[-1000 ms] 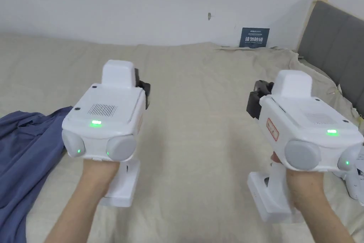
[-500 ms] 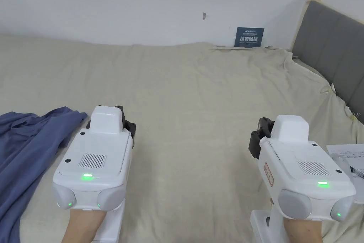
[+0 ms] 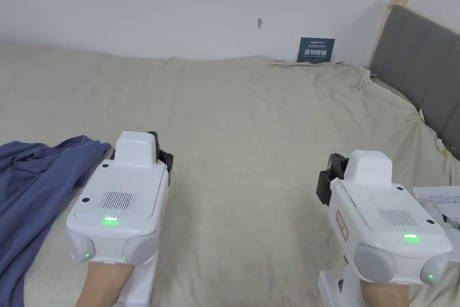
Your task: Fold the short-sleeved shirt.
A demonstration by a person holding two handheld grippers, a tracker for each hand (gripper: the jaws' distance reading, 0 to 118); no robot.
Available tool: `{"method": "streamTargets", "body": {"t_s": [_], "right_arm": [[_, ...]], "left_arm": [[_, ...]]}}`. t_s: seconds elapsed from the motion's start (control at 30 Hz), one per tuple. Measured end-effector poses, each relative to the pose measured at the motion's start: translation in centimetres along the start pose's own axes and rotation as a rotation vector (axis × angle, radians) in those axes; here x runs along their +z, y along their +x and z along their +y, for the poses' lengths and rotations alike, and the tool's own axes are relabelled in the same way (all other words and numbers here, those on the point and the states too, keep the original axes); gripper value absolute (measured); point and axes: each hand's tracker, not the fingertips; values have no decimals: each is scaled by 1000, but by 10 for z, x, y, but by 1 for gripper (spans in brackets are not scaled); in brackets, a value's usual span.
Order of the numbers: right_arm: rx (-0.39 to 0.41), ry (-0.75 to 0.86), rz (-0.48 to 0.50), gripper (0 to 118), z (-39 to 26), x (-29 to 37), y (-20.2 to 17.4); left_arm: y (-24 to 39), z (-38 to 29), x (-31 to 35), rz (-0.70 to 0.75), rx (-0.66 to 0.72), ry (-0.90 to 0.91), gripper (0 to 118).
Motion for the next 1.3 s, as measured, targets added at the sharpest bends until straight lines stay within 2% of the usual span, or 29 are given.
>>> {"method": "streamTargets", "body": {"t_s": [1.3], "right_arm": [[34, 8, -2, 0, 5, 2, 1]], "left_arm": [[7, 4, 1, -32, 7, 4, 0]]}}
